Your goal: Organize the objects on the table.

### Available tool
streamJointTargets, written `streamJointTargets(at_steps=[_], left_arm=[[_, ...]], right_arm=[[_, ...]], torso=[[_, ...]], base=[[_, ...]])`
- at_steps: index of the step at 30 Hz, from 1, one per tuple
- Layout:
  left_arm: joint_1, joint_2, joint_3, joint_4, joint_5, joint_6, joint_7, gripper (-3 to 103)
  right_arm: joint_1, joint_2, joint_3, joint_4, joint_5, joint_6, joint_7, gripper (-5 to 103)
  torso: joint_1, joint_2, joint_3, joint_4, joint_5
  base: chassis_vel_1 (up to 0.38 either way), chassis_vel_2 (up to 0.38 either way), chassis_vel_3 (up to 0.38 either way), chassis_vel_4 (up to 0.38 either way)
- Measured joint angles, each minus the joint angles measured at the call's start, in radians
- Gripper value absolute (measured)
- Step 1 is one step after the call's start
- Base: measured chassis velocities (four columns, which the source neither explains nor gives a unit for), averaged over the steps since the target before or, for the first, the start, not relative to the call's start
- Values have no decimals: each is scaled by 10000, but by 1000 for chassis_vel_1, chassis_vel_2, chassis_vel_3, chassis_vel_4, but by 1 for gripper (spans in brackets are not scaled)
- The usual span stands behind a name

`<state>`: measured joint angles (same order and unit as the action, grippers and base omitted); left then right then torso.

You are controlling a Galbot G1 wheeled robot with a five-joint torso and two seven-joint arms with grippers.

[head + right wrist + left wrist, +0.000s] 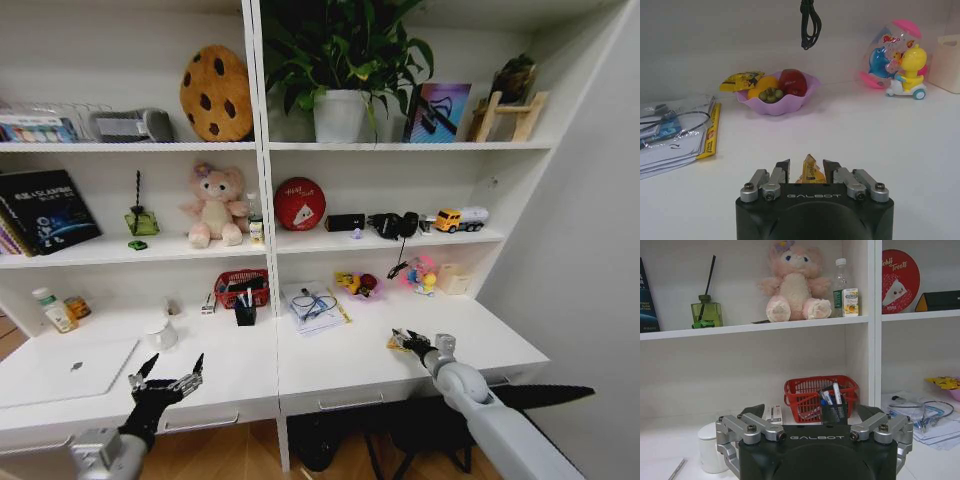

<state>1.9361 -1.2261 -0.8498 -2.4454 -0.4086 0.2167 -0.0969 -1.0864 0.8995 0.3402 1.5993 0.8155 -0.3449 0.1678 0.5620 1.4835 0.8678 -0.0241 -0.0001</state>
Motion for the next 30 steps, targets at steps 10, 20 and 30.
streamJointTargets(at_steps=[10,20,30], left_arm=[[0,0,0,0,0,0,0,100],[0,0,0,0,0,0,1,100],[0,0,0,0,0,0,-4,100]], right_arm=[[168,33,-85,-210,-83,55,-54,5],[876,-83,-223,-64,-179,271,-324,0],[5125,713,-2495,-3867,-1647,1511,-1505,0]], torso=[[0,0,0,0,1],[0,2,-1,-2,0],[1,0,1,6,1]], base=[[0,0,0,0],[0,0,0,0],[0,0,0,0]])
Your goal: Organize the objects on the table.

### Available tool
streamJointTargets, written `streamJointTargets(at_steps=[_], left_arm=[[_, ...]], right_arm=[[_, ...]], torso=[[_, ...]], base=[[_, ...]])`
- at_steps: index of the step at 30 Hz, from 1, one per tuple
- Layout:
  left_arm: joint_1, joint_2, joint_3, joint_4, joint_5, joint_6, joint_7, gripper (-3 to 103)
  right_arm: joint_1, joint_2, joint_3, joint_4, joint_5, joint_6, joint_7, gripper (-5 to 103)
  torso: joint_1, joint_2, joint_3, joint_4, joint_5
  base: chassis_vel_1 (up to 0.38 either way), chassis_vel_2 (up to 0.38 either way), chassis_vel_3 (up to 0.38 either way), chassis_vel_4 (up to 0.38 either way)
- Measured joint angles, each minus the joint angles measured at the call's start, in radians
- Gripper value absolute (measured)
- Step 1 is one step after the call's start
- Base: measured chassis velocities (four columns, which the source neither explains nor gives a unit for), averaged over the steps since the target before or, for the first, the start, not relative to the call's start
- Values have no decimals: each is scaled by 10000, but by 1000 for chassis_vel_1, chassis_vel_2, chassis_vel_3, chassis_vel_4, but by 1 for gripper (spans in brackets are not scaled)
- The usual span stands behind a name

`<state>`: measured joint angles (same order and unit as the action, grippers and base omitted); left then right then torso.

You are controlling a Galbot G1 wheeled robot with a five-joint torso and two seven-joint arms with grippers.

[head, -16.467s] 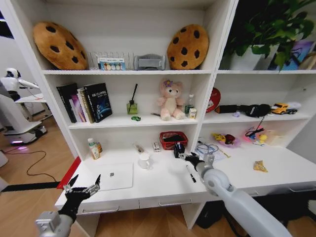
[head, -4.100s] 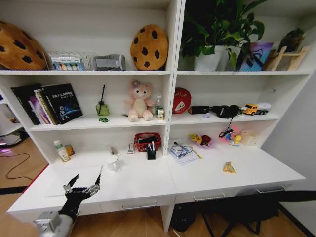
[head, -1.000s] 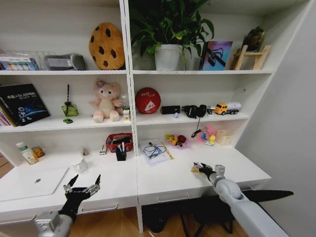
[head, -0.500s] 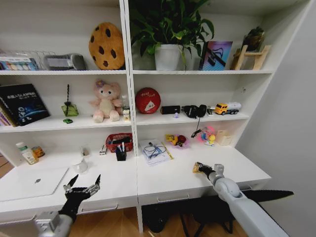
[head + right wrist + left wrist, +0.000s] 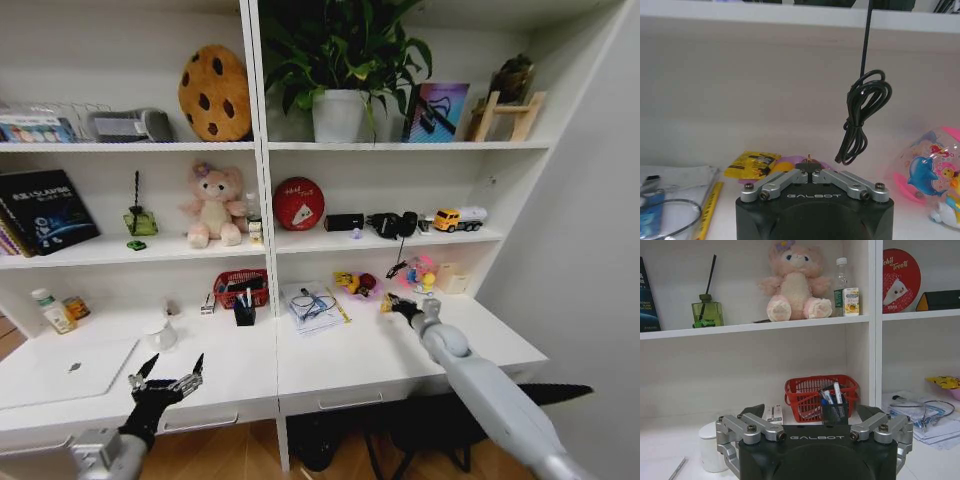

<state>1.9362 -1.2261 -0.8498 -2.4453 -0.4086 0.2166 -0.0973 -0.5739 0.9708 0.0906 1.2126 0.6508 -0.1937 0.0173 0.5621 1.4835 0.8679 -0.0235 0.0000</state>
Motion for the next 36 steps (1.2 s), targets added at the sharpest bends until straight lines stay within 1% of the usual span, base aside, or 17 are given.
streamJointTargets(at_steps=[6,8,12,19,20,21,22,25,26,29,30,31,32,33,34,35,36], left_arm=[[0,1,1,0,0,0,5,100],[0,0,0,-1,0,0,4,100],[0,0,0,-1,0,0,1,100],[0,1,0,-1,0,0,4,100],[0,0,0,-1,0,0,4,100],[0,0,0,0,0,0,3,100],[0,0,0,-1,0,0,3,100],[0,1,1,-1,0,0,4,100],[0,0,0,-1,0,0,3,100],[-1,0,0,-1,0,0,2,100],[0,0,0,-1,0,0,1,100],[0,0,0,0,0,0,0,100],[0,0,0,0,0,0,0,100],[0,0,-1,-1,0,0,4,100],[-1,0,0,-1,0,0,4,100],[-1,0,0,-1,0,0,4,100],[0,0,1,0,0,0,4,100]], right_arm=[[1621,1163,-439,-2357,-680,544,-246,0],[2478,2023,-469,-3624,-1173,1131,-366,0],[3205,2738,-471,-4983,-1302,1889,-500,0],[3502,3162,6,-5922,-1714,2152,-316,5],[3434,3117,66,-5891,-1697,2061,-312,16],[3300,3044,70,-5783,-1579,1966,-304,16],[3059,2943,-9,-5538,-1339,1855,-189,27],[2605,2763,-108,-4991,-1003,1635,-14,27],[2154,2496,-190,-4332,-806,1480,160,37],[1675,2066,-258,-3649,-655,1363,312,48],[1207,1530,-290,-2856,-540,1245,418,48],[592,819,-216,-1708,-536,1127,567,59],[592,819,-216,-1708,-536,1127,567,59],[108,351,-31,-787,-541,1033,640,59],[-956,-341,560,1069,-362,791,865,70],[-956,-341,560,1069,-362,791,865,70],[-1886,-728,1071,2256,-144,617,1079,70]], torso=[[1,0,1,-11,-3],[1,0,1,1,-1],[1,0,0,-3,-3],[1,0,0,-7,0],[0,0,-1,-6,-3],[0,0,-1,-8,-3],[1,0,-1,-8,-1],[1,0,-1,-6,2],[1,-1,0,-3,4],[1,0,-1,4,4],[1,-2,0,-3,9],[1,-1,-1,-10,0],[1,-1,-1,-10,0],[0,1,-2,-12,0],[-1,1,-4,-10,-3],[-1,1,-4,-10,-3],[-3,2,-5,-8,-5]], base=[[0,0,0,0],[0,0,0,0],[0,0,0,0],[0,0,0,0],[0,0,0,0],[0,0,0,0],[0,0,0,0],[0,0,0,0],[0,0,0,0],[0,0,0,0],[0,0,0,0],[0,0,0,0],[0,0,0,0],[0,0,0,0],[0,0,0,0],[0,0,0,0],[0,0,0,0]])
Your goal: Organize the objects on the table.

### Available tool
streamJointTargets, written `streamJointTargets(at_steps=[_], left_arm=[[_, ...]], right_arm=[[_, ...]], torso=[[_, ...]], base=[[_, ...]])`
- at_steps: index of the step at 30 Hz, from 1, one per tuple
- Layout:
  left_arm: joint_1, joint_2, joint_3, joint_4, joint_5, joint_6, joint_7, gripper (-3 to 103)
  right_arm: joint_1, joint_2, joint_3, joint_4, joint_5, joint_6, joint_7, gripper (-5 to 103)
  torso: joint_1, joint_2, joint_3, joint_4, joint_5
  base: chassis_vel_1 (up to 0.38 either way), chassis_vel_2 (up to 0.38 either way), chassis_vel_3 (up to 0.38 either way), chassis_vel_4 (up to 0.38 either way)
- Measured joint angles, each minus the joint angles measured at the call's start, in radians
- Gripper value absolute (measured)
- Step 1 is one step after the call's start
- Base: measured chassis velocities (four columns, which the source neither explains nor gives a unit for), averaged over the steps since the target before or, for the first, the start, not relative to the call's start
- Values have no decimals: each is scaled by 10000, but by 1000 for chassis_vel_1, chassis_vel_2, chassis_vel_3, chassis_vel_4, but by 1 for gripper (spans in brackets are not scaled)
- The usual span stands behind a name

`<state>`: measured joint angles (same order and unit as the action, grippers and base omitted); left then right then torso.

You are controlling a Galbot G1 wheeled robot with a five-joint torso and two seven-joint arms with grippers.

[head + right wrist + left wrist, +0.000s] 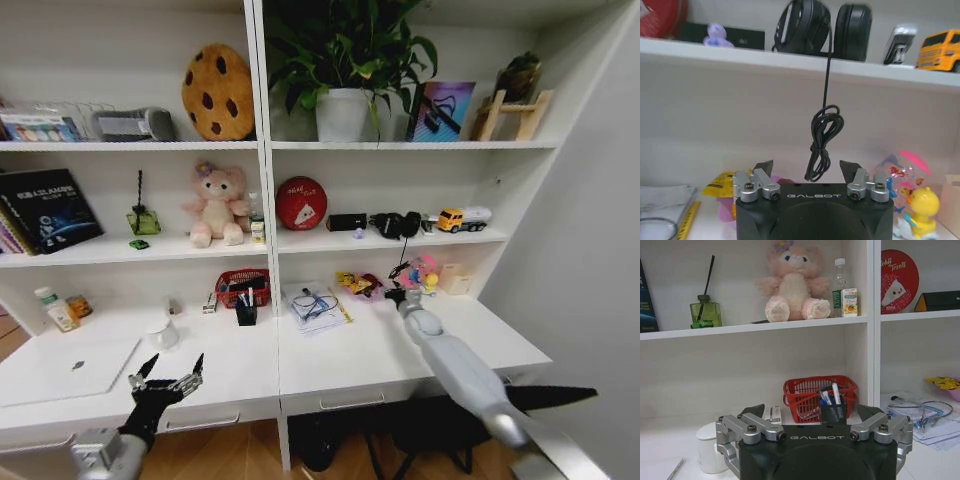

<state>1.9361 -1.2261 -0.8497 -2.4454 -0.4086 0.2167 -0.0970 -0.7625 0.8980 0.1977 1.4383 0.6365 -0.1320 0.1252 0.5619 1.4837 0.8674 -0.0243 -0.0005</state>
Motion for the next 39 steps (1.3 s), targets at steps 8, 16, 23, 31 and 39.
streamJointTargets(at_steps=[8,16,23,31,39], left_arm=[[0,1,0,0,0,0,0,100],[0,1,0,0,0,0,0,100],[0,1,-1,0,0,0,0,100],[0,0,0,0,0,-1,0,100],[0,0,0,0,0,0,0,100]], right_arm=[[-5127,-775,3047,5198,611,-321,939,99],[-10744,1156,6767,7887,-1342,725,255,100],[-11489,1841,7018,8179,-1493,924,136,100],[-11377,1848,6949,8107,-1485,927,128,100],[-11314,1835,6911,8061,-1472,927,127,100]], torso=[[-1,0,1,5,9],[-2,2,0,-2,1],[-2,1,2,6,3],[4,-1,4,4,5],[3,-1,3,3,6]], base=[[0,0,0,0],[0,0,0,0],[0,0,0,0],[0,0,0,0],[0,0,0,0]])
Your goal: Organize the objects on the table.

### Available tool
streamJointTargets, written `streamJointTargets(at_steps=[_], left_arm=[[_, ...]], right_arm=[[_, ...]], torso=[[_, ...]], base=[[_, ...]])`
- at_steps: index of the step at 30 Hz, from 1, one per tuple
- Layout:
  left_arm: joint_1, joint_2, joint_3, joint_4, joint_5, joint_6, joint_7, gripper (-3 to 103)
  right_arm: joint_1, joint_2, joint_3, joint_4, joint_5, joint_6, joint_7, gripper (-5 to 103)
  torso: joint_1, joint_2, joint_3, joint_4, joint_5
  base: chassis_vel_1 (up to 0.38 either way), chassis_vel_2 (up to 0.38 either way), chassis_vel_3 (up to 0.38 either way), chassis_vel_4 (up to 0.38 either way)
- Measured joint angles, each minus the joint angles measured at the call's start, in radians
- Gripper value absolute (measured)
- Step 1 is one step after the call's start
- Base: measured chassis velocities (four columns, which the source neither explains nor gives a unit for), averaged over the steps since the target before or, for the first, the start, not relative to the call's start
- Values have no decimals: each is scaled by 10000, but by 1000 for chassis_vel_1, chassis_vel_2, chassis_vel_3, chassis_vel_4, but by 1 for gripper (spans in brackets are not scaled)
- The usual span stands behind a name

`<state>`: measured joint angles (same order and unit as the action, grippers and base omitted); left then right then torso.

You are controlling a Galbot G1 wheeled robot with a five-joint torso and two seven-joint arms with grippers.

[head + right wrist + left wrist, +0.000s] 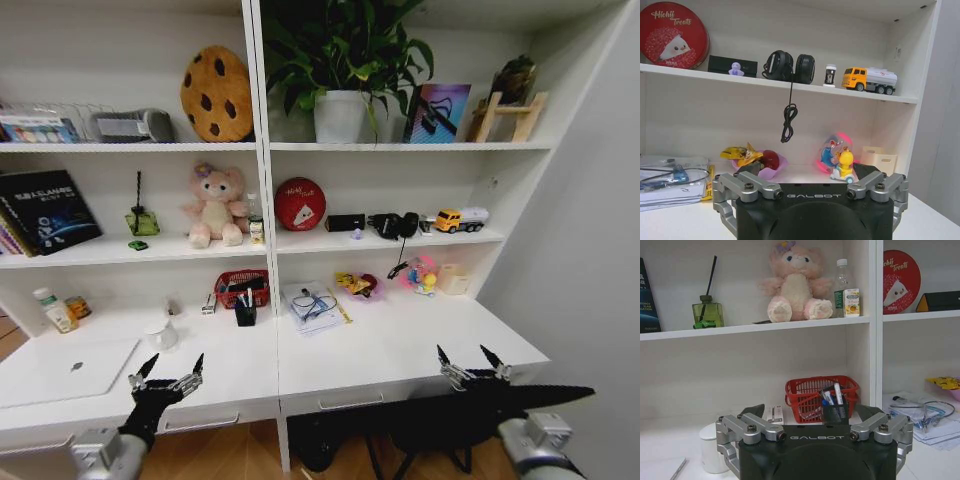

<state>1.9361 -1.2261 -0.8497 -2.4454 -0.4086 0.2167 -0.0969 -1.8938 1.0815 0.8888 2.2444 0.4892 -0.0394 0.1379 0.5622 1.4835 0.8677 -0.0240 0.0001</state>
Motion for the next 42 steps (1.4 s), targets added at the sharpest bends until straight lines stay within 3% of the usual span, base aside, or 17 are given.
streamJointTargets(at_steps=[17,29,32,34,38,39,42], left_arm=[[0,0,0,0,0,0,0,100],[0,0,0,0,0,0,0,100],[0,0,0,-1,0,0,1,100],[0,0,0,0,0,0,0,100],[1,0,-4,0,0,0,-15,100],[0,0,0,0,0,0,-2,100],[0,0,-2,-1,0,0,-6,100]], right_arm=[[74,-17,-44,-53,21,-6,1,100],[86,-16,-50,-61,22,-12,3,100],[90,-16,-53,-64,23,-13,3,100],[88,-16,-54,-64,23,-13,3,100],[89,-16,-56,-69,23,-15,3,100],[89,-16,-55,-66,23,-14,4,100],[82,-15,-55,-66,23,-14,4,100]], torso=[[-4,1,-1,-3,0],[-2,1,-1,-3,-6],[2,-3,2,4,7],[0,0,0,-1,-13],[8,-4,6,5,11],[2,-1,1,-3,-13],[-8,4,-3,-3,3]], base=[[159,172,-161,-165],[319,336,-337,-322],[356,374,-400,-361],[352,354,-357,-348],[366,356,-378,-348],[358,317,-353,-325],[329,319,-300,-369]])
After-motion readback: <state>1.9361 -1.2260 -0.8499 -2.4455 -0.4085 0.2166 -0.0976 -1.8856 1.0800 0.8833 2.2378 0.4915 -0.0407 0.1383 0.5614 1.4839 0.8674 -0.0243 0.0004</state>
